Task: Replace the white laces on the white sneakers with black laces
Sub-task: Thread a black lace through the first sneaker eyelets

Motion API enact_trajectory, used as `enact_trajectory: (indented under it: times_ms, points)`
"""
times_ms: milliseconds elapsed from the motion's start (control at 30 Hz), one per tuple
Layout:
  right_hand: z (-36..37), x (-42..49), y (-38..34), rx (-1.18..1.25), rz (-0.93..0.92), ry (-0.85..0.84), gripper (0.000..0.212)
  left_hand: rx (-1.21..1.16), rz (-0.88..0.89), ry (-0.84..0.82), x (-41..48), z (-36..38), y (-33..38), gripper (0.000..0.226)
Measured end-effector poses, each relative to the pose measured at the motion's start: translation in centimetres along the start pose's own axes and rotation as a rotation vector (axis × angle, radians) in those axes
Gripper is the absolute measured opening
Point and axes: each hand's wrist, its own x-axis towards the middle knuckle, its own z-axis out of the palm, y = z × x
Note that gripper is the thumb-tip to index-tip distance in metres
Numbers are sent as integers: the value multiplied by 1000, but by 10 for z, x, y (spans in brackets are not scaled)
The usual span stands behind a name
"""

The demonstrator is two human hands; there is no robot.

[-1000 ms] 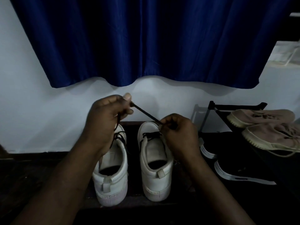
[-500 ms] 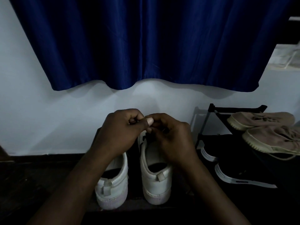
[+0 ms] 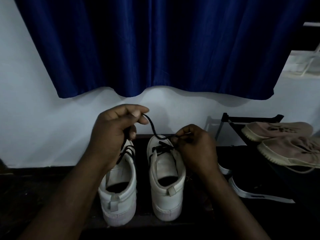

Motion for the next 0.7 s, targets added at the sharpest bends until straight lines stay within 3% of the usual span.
enact_trajectory:
  times_ms: [133, 267, 333, 400, 467, 600, 700]
  points:
    - [4, -13, -17, 121, -161, -156, 30, 409, -65, -136, -2, 9, -12, 19]
    - [8, -16, -19, 71, -315, -260, 55, 592, -50, -155, -6, 13, -16, 19]
    - [8, -17, -19, 54, -375, -295, 50, 611, -24, -162, -8, 14, -15, 19]
    - [9, -17, -20, 51, -389, -273, 32, 629, -7, -159, -8, 13, -15, 20]
    - [9, -14, -17, 33, -336, -207, 15, 612, -1, -131, -6, 11, -13, 19]
    - [4, -1, -2, -96, -132, -32, 14, 274, -37, -62, -4, 7, -5, 8]
    - [2, 4, 5, -124, -50, 33, 13, 46, -30, -54, -3, 2, -4, 15]
